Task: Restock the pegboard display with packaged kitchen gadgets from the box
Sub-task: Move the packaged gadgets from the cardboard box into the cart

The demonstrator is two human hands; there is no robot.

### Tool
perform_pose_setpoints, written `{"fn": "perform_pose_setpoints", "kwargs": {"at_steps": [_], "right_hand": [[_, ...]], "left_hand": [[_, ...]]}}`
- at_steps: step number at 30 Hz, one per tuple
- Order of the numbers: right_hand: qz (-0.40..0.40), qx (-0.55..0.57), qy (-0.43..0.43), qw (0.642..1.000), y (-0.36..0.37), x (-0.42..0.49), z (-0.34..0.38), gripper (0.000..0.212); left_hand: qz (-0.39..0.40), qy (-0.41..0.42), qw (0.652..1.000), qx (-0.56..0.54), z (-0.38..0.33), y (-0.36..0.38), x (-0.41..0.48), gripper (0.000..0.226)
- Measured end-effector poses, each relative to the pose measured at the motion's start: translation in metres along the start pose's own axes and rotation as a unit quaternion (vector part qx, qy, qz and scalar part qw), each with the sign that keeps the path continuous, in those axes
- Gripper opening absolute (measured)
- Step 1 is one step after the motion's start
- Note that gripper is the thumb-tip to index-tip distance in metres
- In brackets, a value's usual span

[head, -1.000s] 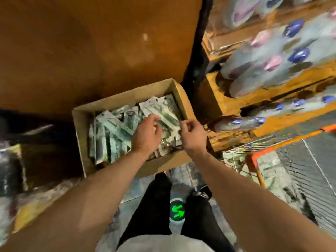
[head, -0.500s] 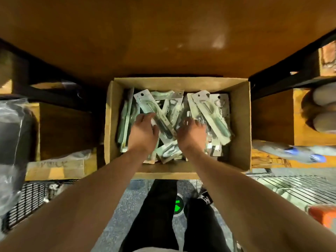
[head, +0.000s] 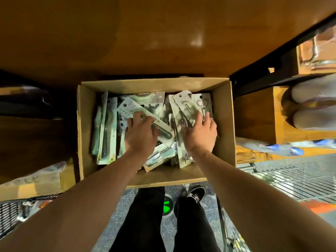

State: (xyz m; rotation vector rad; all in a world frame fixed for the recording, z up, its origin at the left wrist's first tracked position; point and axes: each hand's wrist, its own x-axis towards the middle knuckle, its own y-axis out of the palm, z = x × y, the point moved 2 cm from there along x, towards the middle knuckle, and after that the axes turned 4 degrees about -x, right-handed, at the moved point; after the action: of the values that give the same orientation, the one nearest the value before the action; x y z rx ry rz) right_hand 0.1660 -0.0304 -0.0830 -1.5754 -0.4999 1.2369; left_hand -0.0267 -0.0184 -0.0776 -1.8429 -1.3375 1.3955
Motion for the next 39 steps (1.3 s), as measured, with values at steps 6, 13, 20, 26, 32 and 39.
{"fn": "perform_pose_setpoints", "kwargs": {"at_steps": [6,13,20,26,32,39], "right_hand": [[0.045,0.067,-0.007,0.997,0.002,-0.006,-0.002,0.062],[0.081,0.24,0.067,0.965,0.008,-0.011,0.007,0.05],[0.122,0.225,0.1,0.962,0.017,-0.009,0.005,0.068],[0.145,0.18,0.129,0.964,0.016,-0.014,0.005,0.066],[0.094,0.16,0.1,0.978,0.013,-0.025,0.008,0.069],[0.167,0.251,0.09,0.949,0.001,-0.036,0.012,0.072]], "left_hand": [[-0.026,0.029,0.999,-0.019,0.008,-0.001,0.006,0.021],[0.03,0.042,0.996,-0.069,0.011,0.007,-0.007,0.026],[0.019,-0.025,0.985,-0.168,0.015,0.012,-0.021,0.052],[0.04,-0.079,0.985,-0.15,0.018,0.015,-0.025,0.064],[0.026,-0.061,0.984,-0.165,0.018,0.012,-0.028,0.064],[0.015,-0.037,0.985,-0.168,-0.002,0.0,-0.031,0.062]]}}
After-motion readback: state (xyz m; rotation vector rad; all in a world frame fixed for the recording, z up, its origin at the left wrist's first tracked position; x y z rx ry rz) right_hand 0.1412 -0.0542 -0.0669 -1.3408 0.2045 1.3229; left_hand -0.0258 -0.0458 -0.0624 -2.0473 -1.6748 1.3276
